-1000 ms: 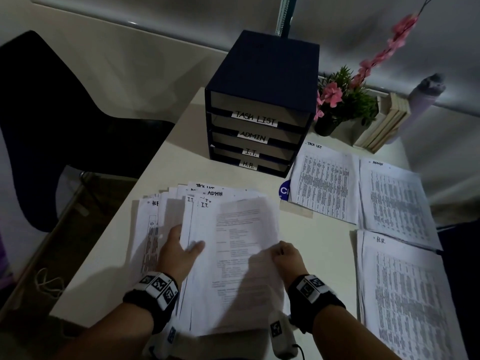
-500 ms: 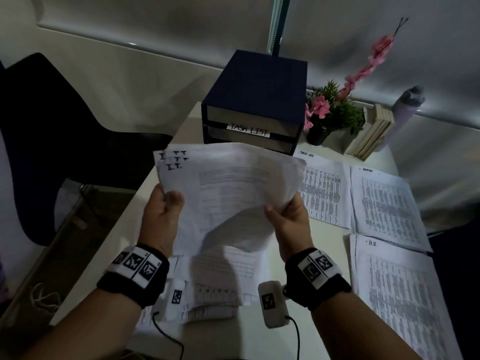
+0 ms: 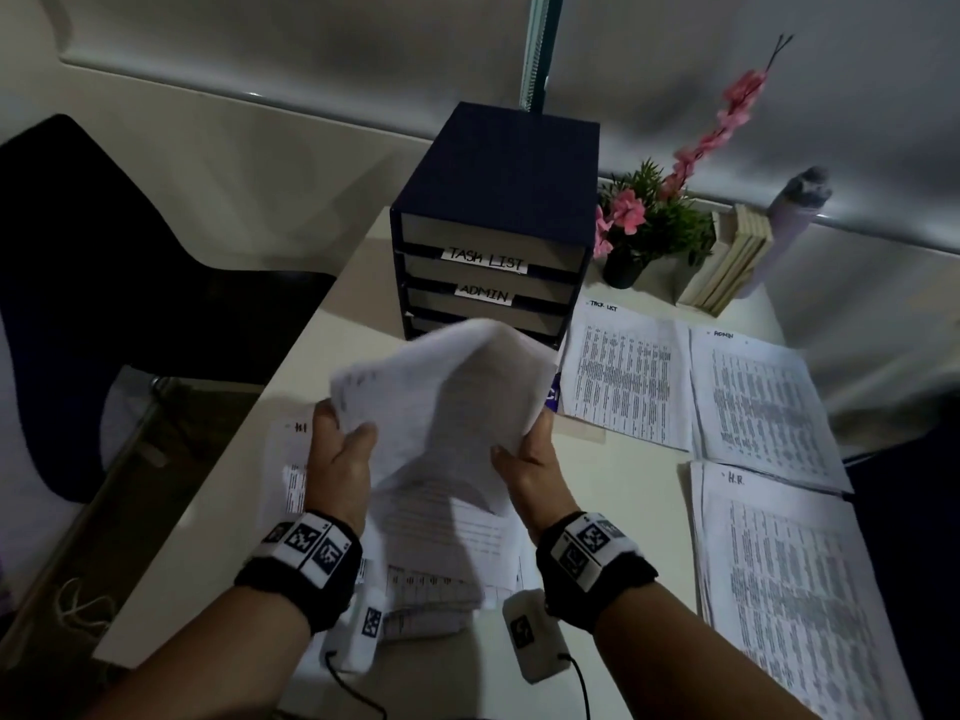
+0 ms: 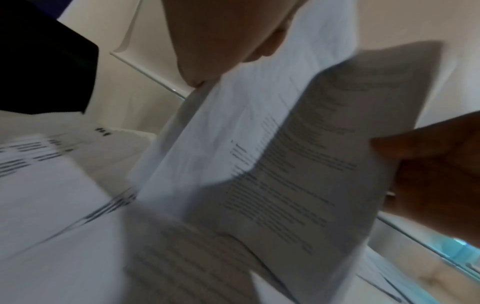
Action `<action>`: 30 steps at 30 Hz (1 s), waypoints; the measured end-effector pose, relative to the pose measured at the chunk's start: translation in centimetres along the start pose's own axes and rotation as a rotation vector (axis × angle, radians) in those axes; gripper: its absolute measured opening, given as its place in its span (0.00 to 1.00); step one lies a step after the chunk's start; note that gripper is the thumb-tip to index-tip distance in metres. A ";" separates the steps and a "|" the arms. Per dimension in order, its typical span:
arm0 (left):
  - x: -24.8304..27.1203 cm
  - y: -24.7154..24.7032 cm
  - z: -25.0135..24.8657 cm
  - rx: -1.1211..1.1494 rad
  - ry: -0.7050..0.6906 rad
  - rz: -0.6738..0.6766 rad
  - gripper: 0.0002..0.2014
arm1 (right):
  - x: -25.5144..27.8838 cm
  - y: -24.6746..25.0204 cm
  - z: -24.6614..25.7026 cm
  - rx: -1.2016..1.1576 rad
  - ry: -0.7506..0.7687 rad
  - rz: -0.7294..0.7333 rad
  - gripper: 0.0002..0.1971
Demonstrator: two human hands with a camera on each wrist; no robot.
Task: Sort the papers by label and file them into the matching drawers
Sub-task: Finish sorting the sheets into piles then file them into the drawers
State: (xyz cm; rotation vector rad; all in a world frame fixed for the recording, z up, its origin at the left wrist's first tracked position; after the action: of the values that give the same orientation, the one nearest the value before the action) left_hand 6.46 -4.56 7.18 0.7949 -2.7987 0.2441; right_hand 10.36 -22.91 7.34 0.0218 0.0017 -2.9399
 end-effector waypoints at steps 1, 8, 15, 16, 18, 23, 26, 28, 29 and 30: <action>0.0 -0.4 -0.4 -0.026 -0.027 0.014 0.16 | -0.2 0.3 0.0 0.051 0.013 -0.043 0.25; -2.8 -1.5 3.1 -0.516 0.006 0.120 0.27 | -0.7 9.6 -1.6 0.379 -0.071 -0.463 0.18; -4.5 1.2 12.3 -1.417 0.194 0.242 0.52 | 4.6 19.8 -6.0 0.673 -0.423 -0.510 0.29; -4.7 1.6 12.8 -1.446 0.199 0.224 0.53 | 5.5 20.5 -6.4 0.692 -0.468 -0.500 0.29; -5.0 2.3 13.1 -1.481 0.203 0.192 0.53 | 6.7 21.2 -7.1 0.708 -0.526 -0.489 0.30; -5.5 3.8 12.7 -1.512 0.222 0.192 0.54 | 6.9 20.3 -8.0 0.700 -0.530 -0.496 0.28; -5.3 4.3 12.3 -1.480 0.242 0.191 0.54 | 5.7 19.2 -8.6 0.722 -0.473 -0.454 0.29; -5.0 4.5 11.9 -1.471 0.258 0.195 0.53 | 5.2 18.5 -9.0 0.850 -0.474 -0.461 0.31; -4.8 4.6 11.6 -1.459 0.274 0.198 0.53 | 5.1 18.1 -9.1 0.984 -0.510 -0.451 0.34; -4.6 4.6 11.3 -1.441 0.288 0.189 0.51 | 4.9 17.5 -9.0 1.095 -0.542 -0.448 0.38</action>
State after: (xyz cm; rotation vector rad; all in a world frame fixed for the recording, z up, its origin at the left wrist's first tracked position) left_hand 5.95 -0.91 -5.30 0.0871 -1.9595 -1.3272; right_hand 9.19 -41.06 -1.72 -0.6664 -1.8215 -2.7978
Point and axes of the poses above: each hand's wrist, its own x-axis away from the middle knuckle, its own y-axis out of the back of the hand, z = x × y, the point moved 1 cm from there along -x, towards the middle knuckle, and after that the axes turned 8 degrees about y, right-handed, at the moved point
